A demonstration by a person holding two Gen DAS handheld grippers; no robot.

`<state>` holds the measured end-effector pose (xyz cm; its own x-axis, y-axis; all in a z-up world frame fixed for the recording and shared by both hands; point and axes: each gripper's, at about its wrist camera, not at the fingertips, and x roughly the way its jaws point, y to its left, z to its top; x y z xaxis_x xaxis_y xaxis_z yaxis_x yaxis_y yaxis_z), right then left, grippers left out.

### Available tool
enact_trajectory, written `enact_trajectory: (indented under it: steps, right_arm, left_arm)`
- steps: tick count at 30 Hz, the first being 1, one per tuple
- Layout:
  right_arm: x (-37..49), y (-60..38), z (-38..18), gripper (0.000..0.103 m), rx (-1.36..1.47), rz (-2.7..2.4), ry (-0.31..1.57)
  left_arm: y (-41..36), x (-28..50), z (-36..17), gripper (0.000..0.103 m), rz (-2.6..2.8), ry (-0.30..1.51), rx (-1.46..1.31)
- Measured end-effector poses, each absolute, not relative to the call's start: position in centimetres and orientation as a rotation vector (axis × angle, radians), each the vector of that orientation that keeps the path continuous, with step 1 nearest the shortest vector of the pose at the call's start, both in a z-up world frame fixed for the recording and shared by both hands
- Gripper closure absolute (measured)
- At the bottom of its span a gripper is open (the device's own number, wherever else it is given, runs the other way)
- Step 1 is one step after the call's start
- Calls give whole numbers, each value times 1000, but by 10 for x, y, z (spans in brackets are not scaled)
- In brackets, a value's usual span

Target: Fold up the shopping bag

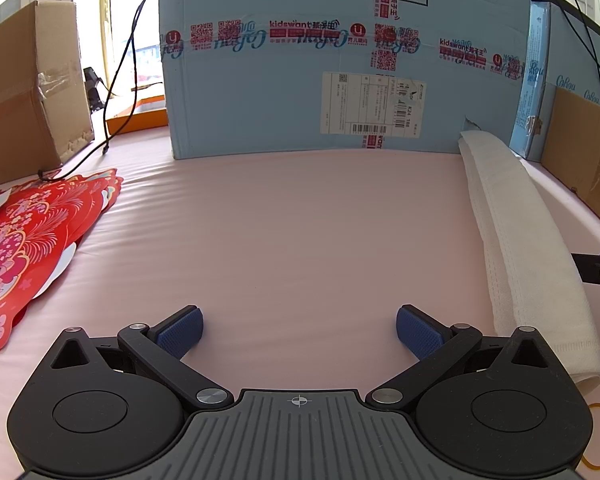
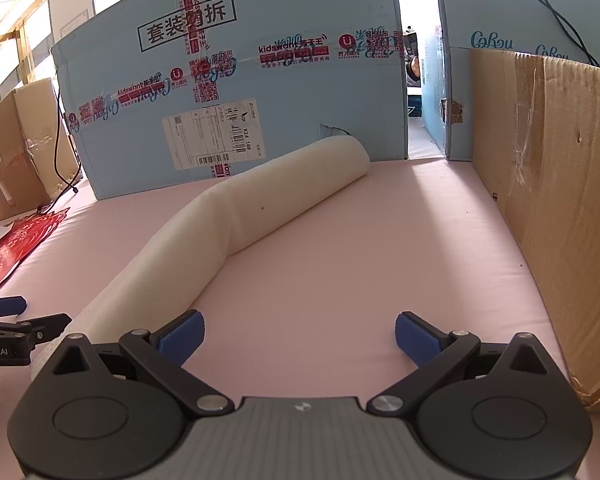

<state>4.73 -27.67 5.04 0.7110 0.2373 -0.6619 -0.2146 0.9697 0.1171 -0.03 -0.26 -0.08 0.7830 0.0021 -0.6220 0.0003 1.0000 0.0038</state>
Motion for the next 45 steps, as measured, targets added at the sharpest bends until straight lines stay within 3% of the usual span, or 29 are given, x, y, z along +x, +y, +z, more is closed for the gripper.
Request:
enact_trajectory:
  steps: [14,34,43,45]
  right_arm:
    - [43,-304,56,0,268,379,719]
    - [30,-329,70,0,343,359,642]
    - [30,-325,64,6,284,299,698]
    - [31,-328,60,11,294,284,721]
  left_arm:
    - [-10,-2,18,0,-45,601,-105]
    - [-96,-13,18,0,-373,622,75]
    - [-96,-18,21,0,-395,597,62]
    - [-97,-19,23,0,-423,586,48]
